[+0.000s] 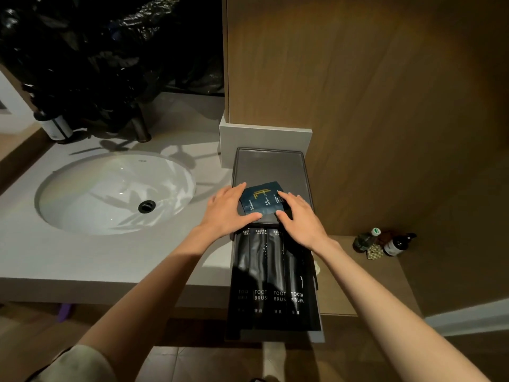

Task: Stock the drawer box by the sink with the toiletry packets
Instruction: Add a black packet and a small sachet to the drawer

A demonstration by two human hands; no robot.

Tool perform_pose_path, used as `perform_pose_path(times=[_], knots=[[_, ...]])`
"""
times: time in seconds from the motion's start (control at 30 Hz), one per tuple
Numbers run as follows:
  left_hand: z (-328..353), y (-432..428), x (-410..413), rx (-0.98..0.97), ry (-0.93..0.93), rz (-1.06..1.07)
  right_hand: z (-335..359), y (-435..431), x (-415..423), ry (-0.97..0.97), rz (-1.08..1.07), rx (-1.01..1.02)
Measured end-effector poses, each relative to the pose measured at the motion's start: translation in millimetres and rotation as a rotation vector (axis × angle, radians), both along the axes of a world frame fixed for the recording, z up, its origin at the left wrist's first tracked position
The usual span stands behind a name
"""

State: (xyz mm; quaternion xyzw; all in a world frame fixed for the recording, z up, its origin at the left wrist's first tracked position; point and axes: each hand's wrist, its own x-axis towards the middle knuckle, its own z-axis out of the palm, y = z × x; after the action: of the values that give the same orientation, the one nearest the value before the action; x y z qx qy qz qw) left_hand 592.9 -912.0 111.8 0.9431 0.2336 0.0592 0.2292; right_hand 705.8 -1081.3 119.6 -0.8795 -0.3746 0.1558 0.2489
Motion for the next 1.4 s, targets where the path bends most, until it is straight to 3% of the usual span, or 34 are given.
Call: perform_pose_path(times=[0.17, 0.3, 0.4, 0.67, 0.83, 0.93, 1.17, 1.4], knots=[[-4.2, 3.2, 5.1, 0.001, -0.047, -0.001, -5.7, 8.8, 1.3, 0.059, -0.088, 0.207], [-3.9, 5.3, 8.3, -0.01, -0.054, -0.019, 4.0, 17.8, -0.1, 0.244, -0.337, 0.478], [-2.3, 5.5, 9.0, -0.077, -0.089, -0.036, 11.1, 24.4, -0.9, 0.354, -0.436, 0.557], [41.8, -2.0, -9.1, -0.278, -0.256, 0.002, 46.3, 8.0, -0.8, 0.524, -0.418, 0.757], [69.5, -18.0, -38.7, -0.756, -0.351, 0.02, 76.4, -20.2, -24.2, 0.53, -0.263, 0.699], [63.7, -29.1, -57.8, -0.76, -0.295, -0.006, 77.8, -35.9, -40.5, 0.499, -0.204, 0.613], [34.0, -70.9, -94.6, -0.828, -0.163, 0.074, 51.3, -66.6, -66.5, 0.206, -0.157, 0.4], [7.1, -102.7, -102.2, -0.815, -0.108, 0.106, 28.9, -90.6, -85.6, 0.084, -0.156, 0.333]])
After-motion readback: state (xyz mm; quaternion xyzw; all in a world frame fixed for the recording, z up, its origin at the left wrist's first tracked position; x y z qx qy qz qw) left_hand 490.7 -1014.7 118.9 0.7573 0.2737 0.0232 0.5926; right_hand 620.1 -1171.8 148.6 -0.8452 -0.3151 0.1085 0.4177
